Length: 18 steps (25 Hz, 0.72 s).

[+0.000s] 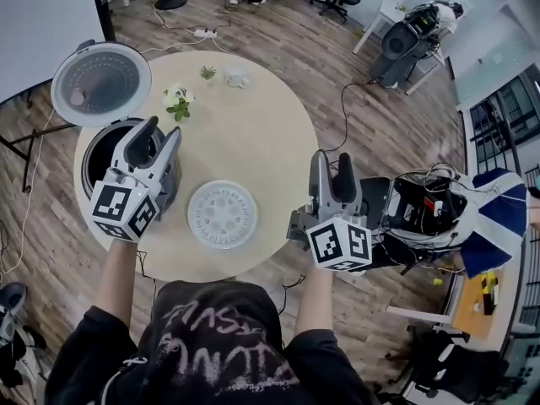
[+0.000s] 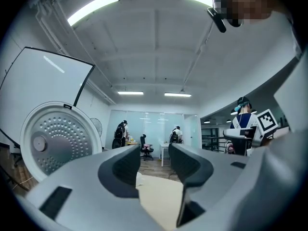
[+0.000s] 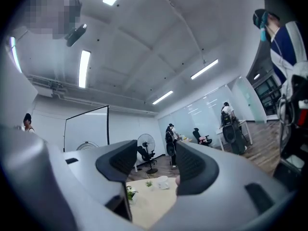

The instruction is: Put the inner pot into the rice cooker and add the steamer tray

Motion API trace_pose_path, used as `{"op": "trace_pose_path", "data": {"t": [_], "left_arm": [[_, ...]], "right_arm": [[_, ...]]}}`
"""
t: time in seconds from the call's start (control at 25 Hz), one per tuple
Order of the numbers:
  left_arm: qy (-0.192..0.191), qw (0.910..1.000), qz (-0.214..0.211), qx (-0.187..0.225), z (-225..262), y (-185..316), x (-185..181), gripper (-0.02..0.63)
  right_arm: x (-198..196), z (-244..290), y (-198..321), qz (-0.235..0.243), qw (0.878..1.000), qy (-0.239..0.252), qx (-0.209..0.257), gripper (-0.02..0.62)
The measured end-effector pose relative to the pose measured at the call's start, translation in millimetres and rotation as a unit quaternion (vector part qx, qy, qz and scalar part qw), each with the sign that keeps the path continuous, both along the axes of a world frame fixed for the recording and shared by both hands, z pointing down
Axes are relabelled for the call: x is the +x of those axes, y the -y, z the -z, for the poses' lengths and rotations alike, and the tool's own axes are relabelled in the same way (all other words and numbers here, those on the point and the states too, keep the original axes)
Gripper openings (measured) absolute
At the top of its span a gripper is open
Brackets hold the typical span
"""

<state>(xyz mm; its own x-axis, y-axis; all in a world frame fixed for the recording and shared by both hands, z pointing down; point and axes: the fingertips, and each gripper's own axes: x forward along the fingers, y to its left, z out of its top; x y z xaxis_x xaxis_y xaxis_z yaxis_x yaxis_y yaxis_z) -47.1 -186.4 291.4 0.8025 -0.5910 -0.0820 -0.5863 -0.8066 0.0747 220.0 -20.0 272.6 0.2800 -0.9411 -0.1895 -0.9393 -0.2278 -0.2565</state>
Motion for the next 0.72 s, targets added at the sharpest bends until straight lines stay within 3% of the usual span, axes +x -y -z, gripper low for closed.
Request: {"op": "trace_pose_path", "data": {"t": [0.24, 0.44, 0.56, 0.72], "left_arm": [[0.0, 0.9987, 0.011, 0.05, 18, -14, 19, 0.21], [-0.003, 0.9984, 0.02, 0.054, 18, -20, 27, 0.142], [-0.002, 0.9973, 0.044, 0.059, 20, -18, 23, 0.02], [-0.001, 0.9972, 0.05, 0.056, 21, -19, 25, 0.011]], "right_arm": [[23, 8, -14, -0.017, 1.0, 0.0, 0.018, 0.232], [42, 7, -27, -0.04, 0.999, 0.008, 0.028, 0.004], [44, 9, -27, -0.029, 0.999, 0.011, 0.031, 0.004], [49, 8, -26, -0.023, 0.999, 0.023, 0.03, 0.003]]}}
